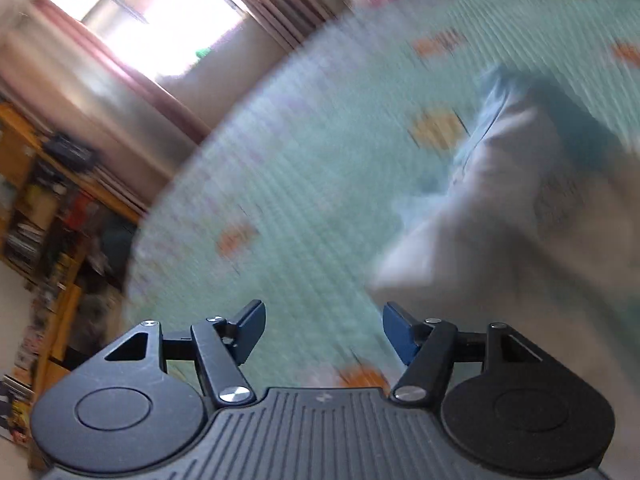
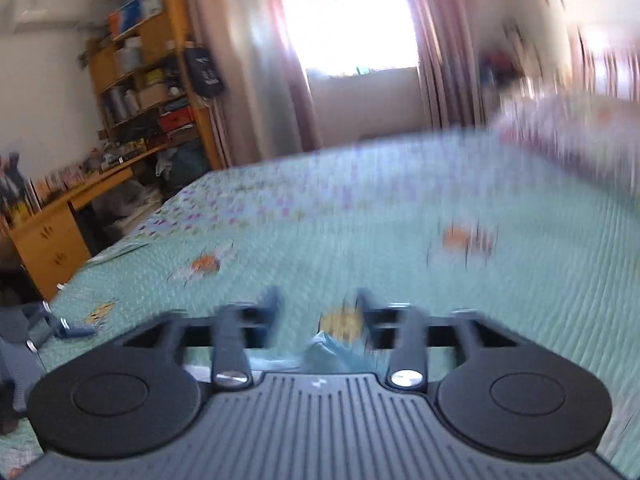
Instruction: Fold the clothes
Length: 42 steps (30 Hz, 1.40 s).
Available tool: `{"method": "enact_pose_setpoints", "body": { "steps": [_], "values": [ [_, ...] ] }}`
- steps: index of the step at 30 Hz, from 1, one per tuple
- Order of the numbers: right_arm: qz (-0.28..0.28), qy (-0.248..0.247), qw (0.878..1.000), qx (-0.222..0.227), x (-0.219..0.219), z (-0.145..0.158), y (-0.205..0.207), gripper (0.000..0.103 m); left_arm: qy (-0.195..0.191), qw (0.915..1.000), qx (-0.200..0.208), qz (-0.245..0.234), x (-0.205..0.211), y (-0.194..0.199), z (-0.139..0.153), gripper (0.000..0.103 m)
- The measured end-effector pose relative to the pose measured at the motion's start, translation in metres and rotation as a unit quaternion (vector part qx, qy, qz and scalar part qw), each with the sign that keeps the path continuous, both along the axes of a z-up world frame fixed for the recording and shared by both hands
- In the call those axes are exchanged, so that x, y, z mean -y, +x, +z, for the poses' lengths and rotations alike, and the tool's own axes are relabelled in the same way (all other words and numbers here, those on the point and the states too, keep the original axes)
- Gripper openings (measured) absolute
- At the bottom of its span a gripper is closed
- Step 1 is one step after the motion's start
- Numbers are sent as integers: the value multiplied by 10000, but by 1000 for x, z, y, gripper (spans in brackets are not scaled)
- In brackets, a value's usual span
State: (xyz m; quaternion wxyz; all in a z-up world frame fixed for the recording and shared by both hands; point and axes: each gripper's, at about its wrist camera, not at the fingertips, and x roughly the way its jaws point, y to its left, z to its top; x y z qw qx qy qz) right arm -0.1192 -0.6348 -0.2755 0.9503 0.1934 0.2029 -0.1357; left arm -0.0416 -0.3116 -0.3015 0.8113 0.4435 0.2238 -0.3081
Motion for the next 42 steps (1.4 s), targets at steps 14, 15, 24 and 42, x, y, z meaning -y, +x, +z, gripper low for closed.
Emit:
{"method": "enact_pose_setpoints", "body": {
  "steps": [14,15,24,42],
  "values": [
    [-396,1785,9831,117,-111,-85,-264,68,-1558,9416,-2478,1665,-186,-110,-73,88],
    [-442,1951,9798,27,-114,-92,-275,68,-1650,9374,-2552,1703,-195,-120,-78,88],
    [-658,3106,9461,-633,-125,-134,-301,68,-1734,9312,-2659,1789,-199,-149,-93,93],
    [-1783,1648,9693,386,-50,-45,-329,4,-2756,9271,-1323,2169,-256,-64,38,12]
  ]
}}
